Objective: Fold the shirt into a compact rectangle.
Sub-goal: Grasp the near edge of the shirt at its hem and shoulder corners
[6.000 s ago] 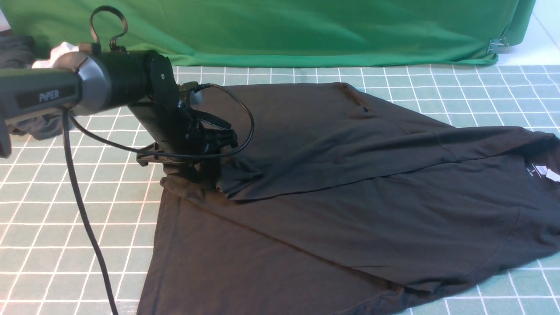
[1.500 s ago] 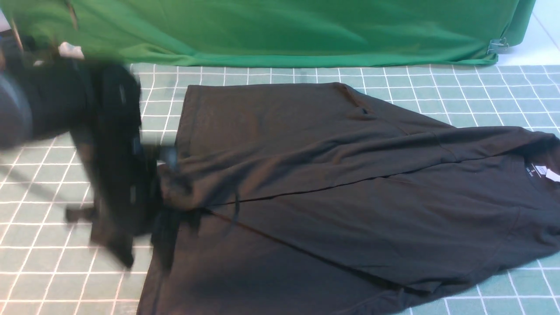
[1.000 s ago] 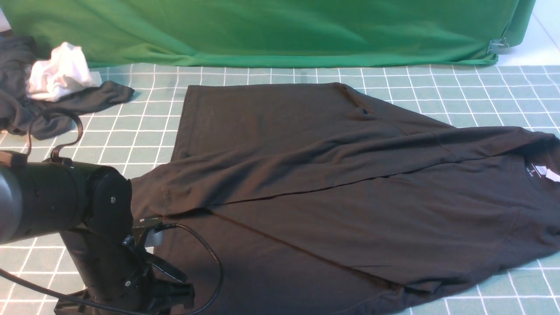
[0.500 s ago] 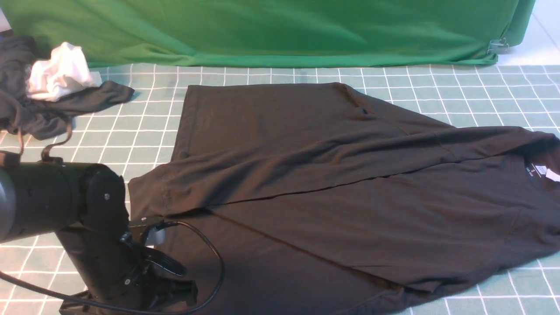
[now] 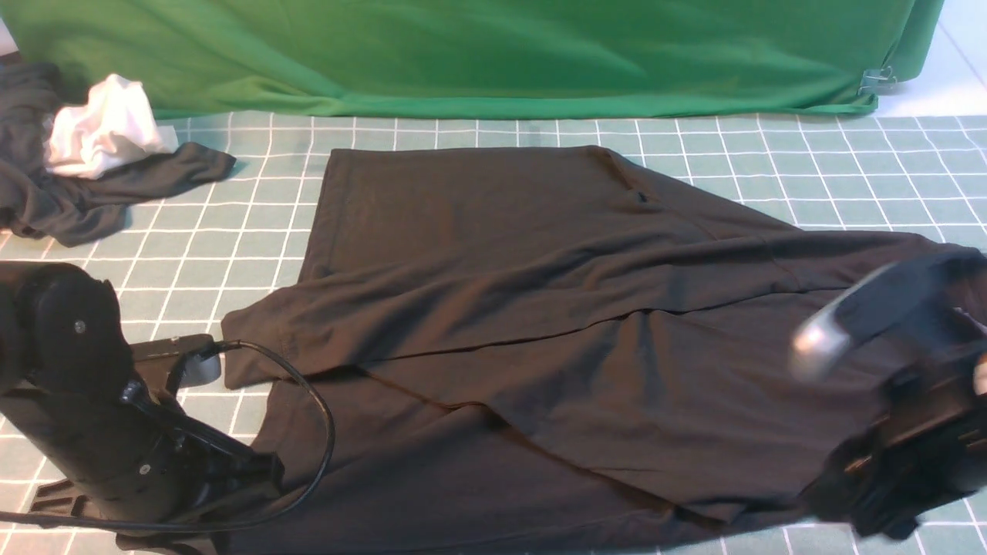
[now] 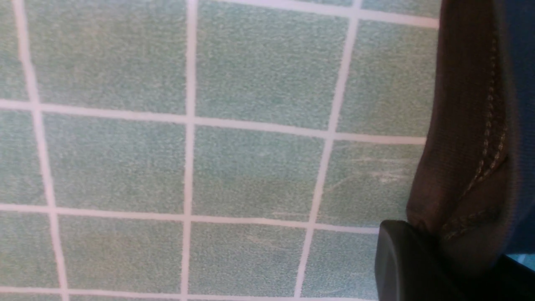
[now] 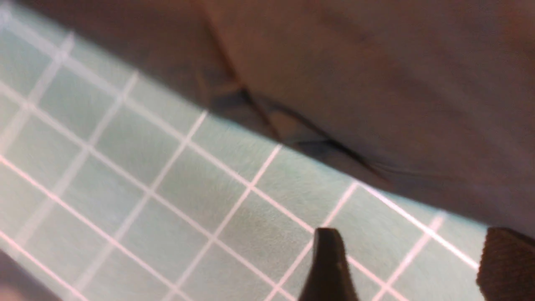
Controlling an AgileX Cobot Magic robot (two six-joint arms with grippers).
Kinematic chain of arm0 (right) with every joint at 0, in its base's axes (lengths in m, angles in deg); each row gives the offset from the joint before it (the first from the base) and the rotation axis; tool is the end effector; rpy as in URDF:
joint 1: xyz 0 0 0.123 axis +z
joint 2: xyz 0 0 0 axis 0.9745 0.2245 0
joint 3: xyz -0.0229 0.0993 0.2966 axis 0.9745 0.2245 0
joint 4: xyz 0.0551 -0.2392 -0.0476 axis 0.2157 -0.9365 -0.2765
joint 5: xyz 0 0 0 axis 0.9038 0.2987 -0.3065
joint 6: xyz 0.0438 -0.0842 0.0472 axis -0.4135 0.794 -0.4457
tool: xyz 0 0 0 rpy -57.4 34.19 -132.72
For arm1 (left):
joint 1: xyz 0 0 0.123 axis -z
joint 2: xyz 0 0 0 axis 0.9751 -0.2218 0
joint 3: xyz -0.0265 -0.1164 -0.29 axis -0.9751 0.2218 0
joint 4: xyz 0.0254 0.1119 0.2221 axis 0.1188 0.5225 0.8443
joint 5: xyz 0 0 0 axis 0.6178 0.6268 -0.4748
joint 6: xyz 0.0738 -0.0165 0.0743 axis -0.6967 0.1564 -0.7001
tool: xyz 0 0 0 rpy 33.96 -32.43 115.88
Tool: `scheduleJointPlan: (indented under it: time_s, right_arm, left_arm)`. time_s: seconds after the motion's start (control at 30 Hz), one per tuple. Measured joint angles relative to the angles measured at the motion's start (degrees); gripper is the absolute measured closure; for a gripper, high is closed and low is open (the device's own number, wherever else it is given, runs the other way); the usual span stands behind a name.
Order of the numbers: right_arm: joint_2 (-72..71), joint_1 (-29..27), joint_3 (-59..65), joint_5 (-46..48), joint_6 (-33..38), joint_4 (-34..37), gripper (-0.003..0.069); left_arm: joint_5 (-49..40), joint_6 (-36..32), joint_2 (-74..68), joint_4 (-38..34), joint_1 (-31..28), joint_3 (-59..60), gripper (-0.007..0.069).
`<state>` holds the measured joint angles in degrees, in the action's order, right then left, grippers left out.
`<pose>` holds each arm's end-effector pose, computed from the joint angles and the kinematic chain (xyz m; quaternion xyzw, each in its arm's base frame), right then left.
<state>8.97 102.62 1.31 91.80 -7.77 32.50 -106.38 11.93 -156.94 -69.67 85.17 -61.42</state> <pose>0.1814 0.1075 0.2417 -0.3440 0.9225 0.1024 0.1419 0.2020 -0.0390 0.1955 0.0700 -0.9963 0.0486 0.0138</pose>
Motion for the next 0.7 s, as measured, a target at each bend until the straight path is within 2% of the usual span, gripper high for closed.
scheduleJointPlan:
  time_s: [0.17,0.37,0.7]
  right_arm:
    - [8.13,11.41,0.0,-6.32,-6.25,-14.42,0.0189]
    - [13.46,19.86,0.0,-12.42,-6.75,-21.47,0.0188]
    - [18.22,19.67,0.0,-12.99,-9.33,-28.37,0.0189]
  left_arm:
    - [0.0,-0.55,0.0,0.35,0.0,0.0,0.0608]
    - [0.07,-0.96,0.0,0.62,0.0,0.0,0.0608]
    - [0.56,-1.07,0.0,0.62,0.0,0.04,0.0608]
